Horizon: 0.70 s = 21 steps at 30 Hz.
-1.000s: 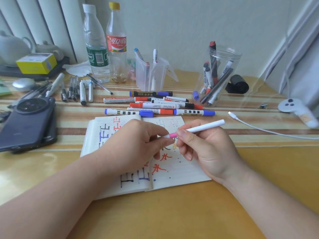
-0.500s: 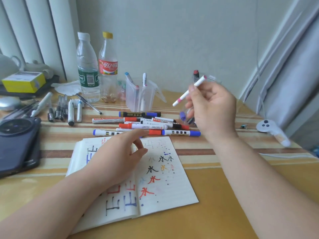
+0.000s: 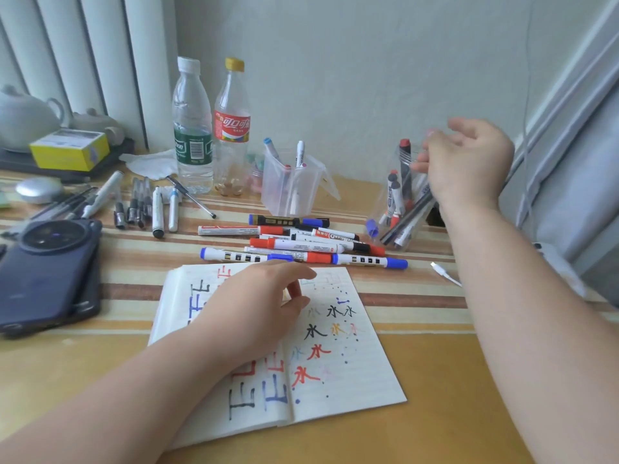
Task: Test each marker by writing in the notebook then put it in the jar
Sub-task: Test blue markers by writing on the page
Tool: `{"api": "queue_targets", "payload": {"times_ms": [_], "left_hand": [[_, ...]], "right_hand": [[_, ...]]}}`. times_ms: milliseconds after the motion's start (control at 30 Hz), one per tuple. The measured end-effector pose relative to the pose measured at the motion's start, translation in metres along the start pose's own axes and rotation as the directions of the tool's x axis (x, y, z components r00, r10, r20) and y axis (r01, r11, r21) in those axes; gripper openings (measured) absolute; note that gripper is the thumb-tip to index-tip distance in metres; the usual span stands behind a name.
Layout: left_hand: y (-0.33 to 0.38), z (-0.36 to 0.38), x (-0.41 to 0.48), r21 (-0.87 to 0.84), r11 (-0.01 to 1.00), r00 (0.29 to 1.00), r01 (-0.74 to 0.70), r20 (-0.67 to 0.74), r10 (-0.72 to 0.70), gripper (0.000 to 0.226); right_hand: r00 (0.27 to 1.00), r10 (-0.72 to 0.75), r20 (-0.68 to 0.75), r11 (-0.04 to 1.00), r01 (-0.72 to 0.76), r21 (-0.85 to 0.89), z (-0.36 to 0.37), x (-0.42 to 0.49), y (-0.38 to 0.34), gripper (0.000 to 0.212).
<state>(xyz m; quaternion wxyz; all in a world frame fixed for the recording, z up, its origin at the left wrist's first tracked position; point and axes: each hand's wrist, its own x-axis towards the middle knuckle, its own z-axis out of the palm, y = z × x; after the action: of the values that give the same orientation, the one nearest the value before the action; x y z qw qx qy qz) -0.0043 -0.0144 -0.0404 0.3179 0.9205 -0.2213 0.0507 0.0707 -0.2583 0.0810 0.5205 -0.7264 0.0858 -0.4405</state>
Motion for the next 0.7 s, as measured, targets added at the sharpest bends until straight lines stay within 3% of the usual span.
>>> {"api": "queue_targets", "payload": {"times_ms": [100, 167, 233, 300, 467, 600, 700], "left_hand": [[0.001, -0.001, 0.0, 0.009, 1.0, 1.0, -0.002, -0.004, 0.002, 0.033], [0.001, 0.0, -0.001, 0.008, 1.0, 1.0, -0.001, -0.012, 0.001, 0.03], [0.001, 0.0, -0.001, 0.005, 1.0, 1.0, 0.001, -0.014, -0.001, 0.028], [0.001, -0.001, -0.002, 0.004, 1.0, 1.0, 0.006, -0.009, -0.005, 0.026], [0.0, -0.001, -0.002, 0.001, 1.0, 1.0, 0.007, -0.005, -0.007, 0.024], [0.0, -0.001, -0.003, -0.001, 1.0, 1.0, 0.014, -0.007, -0.014, 0.024], [0.0, -0.002, -0.003, -0.006, 1.0, 1.0, 0.015, -0.005, -0.015, 0.024]], "right_hand": [[0.965, -0.08, 0.25, 0.971, 0.132, -0.197, -0.001, -0.037, 0.008, 0.009], [0.838, 0.019, 0.545, 0.863, 0.262, -0.432, -0.001, -0.062, 0.021, 0.011], [0.71, 0.167, 0.684, 0.688, 0.412, -0.597, -0.001, -0.082, 0.038, 0.014], [0.677, 0.241, 0.695, 0.573, 0.479, -0.665, -0.005, -0.094, 0.05, 0.022], [0.688, 0.27, 0.673, 0.584, 0.439, -0.683, -0.009, -0.096, 0.056, 0.026], [0.689, 0.326, 0.647, 0.536, 0.429, -0.727, -0.01, -0.093, 0.051, 0.034], [0.677, 0.403, 0.617, 0.468, 0.427, -0.774, -0.009, -0.091, 0.046, 0.026]]}}
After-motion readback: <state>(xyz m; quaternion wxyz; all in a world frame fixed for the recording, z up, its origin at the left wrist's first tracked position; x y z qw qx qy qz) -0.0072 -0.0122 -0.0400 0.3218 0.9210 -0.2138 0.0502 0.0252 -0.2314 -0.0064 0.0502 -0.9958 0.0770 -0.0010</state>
